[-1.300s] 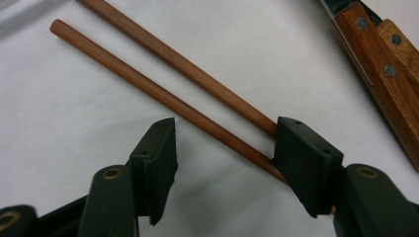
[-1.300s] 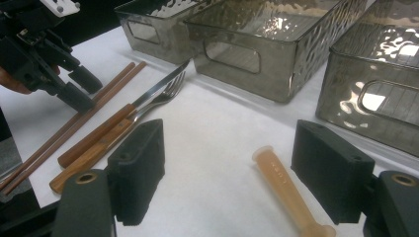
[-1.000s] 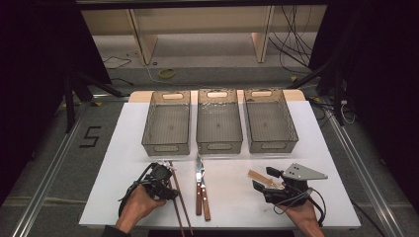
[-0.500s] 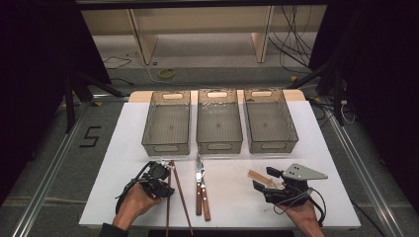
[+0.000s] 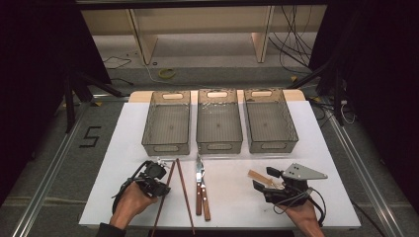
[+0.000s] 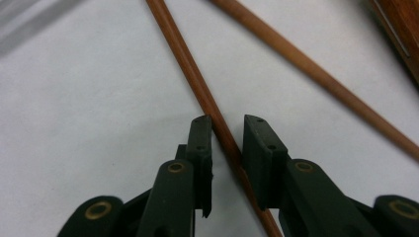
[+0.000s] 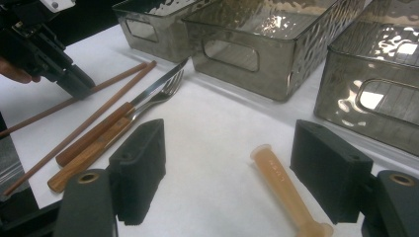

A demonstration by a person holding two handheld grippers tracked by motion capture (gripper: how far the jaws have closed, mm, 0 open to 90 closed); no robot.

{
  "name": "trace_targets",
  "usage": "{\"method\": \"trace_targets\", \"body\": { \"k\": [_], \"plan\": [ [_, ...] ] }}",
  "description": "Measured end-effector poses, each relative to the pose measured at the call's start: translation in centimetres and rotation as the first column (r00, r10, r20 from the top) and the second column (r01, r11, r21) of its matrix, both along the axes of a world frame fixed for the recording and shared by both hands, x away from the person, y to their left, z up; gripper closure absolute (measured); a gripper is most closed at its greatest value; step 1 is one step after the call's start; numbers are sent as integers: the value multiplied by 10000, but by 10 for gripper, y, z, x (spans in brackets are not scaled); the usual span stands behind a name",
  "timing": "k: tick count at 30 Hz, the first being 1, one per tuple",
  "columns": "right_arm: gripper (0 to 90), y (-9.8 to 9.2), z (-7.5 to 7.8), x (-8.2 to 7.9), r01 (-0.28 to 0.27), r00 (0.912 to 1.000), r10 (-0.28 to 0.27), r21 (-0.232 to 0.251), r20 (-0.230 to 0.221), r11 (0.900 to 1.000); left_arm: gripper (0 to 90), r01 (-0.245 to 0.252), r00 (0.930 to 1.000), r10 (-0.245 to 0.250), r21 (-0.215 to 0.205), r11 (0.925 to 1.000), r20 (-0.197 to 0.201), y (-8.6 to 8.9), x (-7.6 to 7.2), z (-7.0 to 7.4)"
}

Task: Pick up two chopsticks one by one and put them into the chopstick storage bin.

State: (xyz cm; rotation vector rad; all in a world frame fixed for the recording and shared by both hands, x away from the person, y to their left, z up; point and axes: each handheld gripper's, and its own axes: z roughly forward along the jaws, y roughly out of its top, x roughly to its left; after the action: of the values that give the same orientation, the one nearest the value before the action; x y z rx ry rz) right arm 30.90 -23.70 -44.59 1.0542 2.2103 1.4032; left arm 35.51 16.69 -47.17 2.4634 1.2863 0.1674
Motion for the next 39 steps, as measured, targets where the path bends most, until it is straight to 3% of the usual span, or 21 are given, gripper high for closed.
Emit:
{"method": "trace_targets", "body": {
  "k": [23, 39],
  "plan": [
    [305, 0, 0, 0, 17, 10000, -17, -56, 10, 10000, 825, -403, 9987, 403, -3, 9992, 315, 8, 1, 0],
    [306, 0, 1, 0, 19, 10000, -19, -34, 15, 10000, 840, -183, 9979, 179, 56, 9998, 629, 9, -1, 0]
  ]
}}
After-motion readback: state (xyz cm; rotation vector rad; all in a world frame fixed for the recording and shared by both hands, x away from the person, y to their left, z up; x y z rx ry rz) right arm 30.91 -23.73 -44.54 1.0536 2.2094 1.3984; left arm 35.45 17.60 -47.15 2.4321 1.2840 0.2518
